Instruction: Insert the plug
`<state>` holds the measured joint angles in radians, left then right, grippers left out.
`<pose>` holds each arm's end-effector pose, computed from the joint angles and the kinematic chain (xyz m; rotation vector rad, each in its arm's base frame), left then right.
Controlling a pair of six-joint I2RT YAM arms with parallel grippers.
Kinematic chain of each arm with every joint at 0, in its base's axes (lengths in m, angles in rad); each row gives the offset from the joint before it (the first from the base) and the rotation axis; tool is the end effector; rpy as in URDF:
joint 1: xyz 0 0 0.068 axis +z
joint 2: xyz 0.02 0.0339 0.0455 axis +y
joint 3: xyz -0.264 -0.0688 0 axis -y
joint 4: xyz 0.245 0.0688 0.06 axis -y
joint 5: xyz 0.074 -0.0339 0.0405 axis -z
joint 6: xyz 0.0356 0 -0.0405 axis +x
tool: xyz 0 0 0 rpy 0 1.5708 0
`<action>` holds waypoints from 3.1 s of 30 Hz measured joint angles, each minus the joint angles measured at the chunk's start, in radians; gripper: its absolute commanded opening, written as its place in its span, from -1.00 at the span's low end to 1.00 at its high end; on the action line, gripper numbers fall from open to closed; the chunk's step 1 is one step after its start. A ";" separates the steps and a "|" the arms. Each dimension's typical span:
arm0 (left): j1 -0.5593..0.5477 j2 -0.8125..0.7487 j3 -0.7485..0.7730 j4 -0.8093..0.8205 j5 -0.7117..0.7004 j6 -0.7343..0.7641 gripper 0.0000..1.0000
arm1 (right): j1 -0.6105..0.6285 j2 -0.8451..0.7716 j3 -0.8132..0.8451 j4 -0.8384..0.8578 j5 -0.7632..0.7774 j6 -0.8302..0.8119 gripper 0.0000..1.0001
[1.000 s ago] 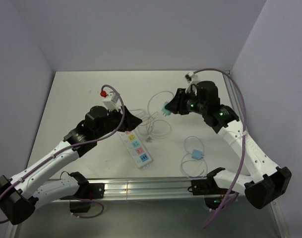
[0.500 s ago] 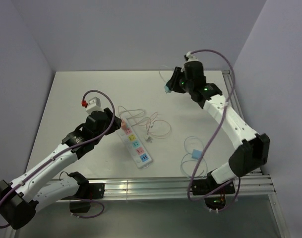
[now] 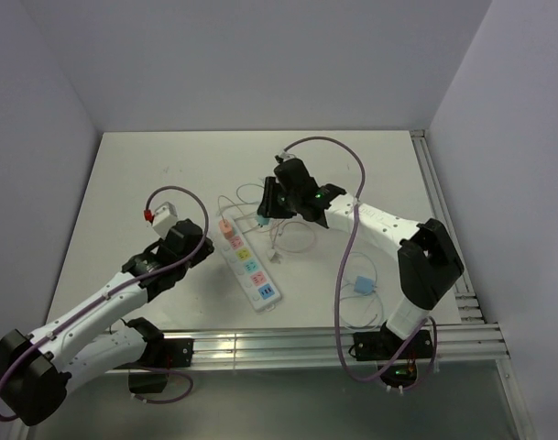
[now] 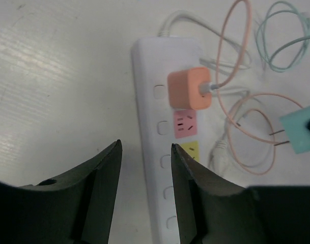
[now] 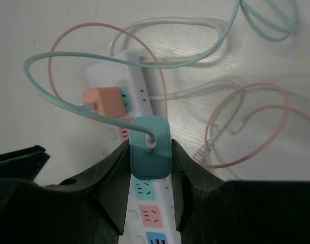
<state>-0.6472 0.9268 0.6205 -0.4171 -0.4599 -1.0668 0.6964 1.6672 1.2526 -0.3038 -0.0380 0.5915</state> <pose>0.1631 -0.1035 0.2379 -0.6933 2.1279 -0.4176 0.2878 0.2424 0.2604 -0.1460 2.3882 0.6885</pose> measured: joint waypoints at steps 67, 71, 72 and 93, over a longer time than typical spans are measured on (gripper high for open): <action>0.401 0.367 -0.051 0.373 0.464 0.056 0.00 | 0.432 0.197 -0.291 0.829 0.630 -0.244 -1.00; 0.402 0.367 -0.051 0.375 0.465 0.056 -0.01 | 0.434 0.208 -0.306 0.884 0.641 -0.260 -1.00; 0.402 0.367 -0.051 0.375 0.465 0.056 -0.01 | 0.434 0.207 -0.317 0.903 0.642 -0.263 -1.00; 0.402 0.367 -0.063 0.406 0.475 0.056 -0.01 | 0.441 0.175 -0.366 0.963 0.644 -0.285 -1.00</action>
<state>-0.2455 1.2942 0.5575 -0.0116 0.0151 -1.0107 1.1374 1.8427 0.8864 0.6594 0.6056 0.3061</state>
